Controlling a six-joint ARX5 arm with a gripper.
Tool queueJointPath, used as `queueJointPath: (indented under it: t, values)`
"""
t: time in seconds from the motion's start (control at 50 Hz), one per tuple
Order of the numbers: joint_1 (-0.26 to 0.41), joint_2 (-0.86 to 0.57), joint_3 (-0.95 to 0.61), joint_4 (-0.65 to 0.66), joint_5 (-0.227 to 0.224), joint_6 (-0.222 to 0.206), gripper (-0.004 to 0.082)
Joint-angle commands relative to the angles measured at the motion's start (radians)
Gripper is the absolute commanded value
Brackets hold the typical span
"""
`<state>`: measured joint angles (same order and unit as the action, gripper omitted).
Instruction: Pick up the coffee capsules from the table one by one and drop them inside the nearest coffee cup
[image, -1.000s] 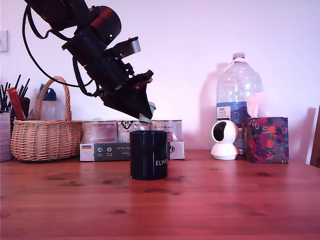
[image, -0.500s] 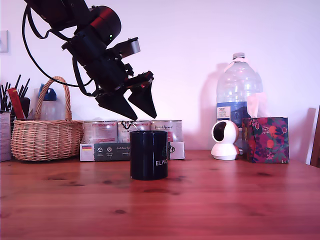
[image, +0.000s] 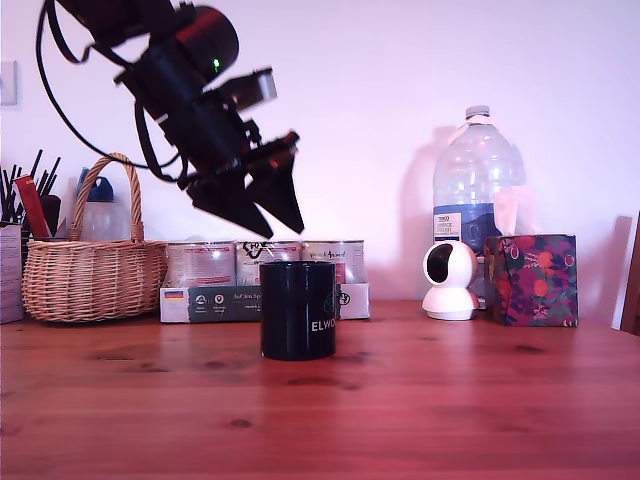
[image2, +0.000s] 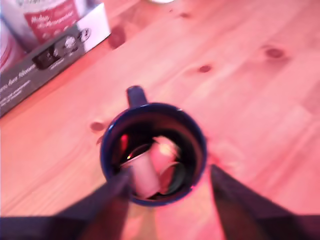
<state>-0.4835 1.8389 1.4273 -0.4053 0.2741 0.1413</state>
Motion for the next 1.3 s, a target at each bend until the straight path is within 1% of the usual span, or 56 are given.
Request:
queueJointPath:
  t: [0.0,0.18,0.28,0.36,0.4,0.44,0.5,0.6,0.64,0.68,0.7,0.74,0.78,0.8,0.86,0.88,1.06,1.08,1.12,1.14,1.2,1.22,1.28]
  values:
    - [0.004,-0.022,0.013,-0.008,0.006,0.003,-0.0019]
    - [0.012,-0.031,0.012,-0.013,0.026,-0.010,-0.0019]
    - [0.012,-0.048,0.005,-0.002,0.025,-0.011,-0.0019]
    - [0.012,-0.077,-0.021,0.014,0.024,-0.021,-0.0020]
    - [0.012,-0.095,-0.043,0.031,0.024,-0.040,-0.0020]
    - [0.014,-0.111,-0.066,0.040,0.022,-0.045,-0.0020]
    - [0.020,-0.145,-0.114,0.066,0.012,-0.045,-0.0019]
    - [0.038,-0.202,-0.206,0.118,-0.004,-0.066,-0.0020]
    - [0.045,-0.226,-0.243,0.136,-0.010,-0.066,-0.0019]
    - [0.054,-0.253,-0.284,0.158,-0.021,-0.084,-0.0020]
    - [0.060,-0.267,-0.307,0.169,-0.022,-0.084,-0.0019]
    - [0.071,-0.296,-0.349,0.192,-0.023,-0.096,-0.0019]
    - [0.081,-0.324,-0.391,0.214,-0.025,-0.097,-0.0019]
    - [0.088,-0.338,-0.413,0.224,-0.025,-0.111,-0.0019]
    - [0.106,-0.385,-0.471,0.249,-0.025,-0.111,-0.0019]
    - [0.114,-0.402,-0.495,0.258,-0.025,-0.118,-0.0019]
    - [0.179,-0.552,-0.668,0.327,-0.025,-0.119,-0.0019]
    - [0.187,-0.569,-0.685,0.335,-0.024,-0.129,-0.0019]
    - [0.205,-0.611,-0.724,0.354,-0.024,-0.134,-0.0019]
    - [0.214,-0.628,-0.741,0.361,-0.024,-0.149,-0.0019]
    - [0.239,-0.686,-0.793,0.385,-0.024,-0.149,-0.0019]
    - [0.245,-0.702,-0.806,0.388,-0.024,-0.166,-0.0019]
    - [0.267,-0.759,-0.851,0.402,-0.024,-0.169,-0.0019]
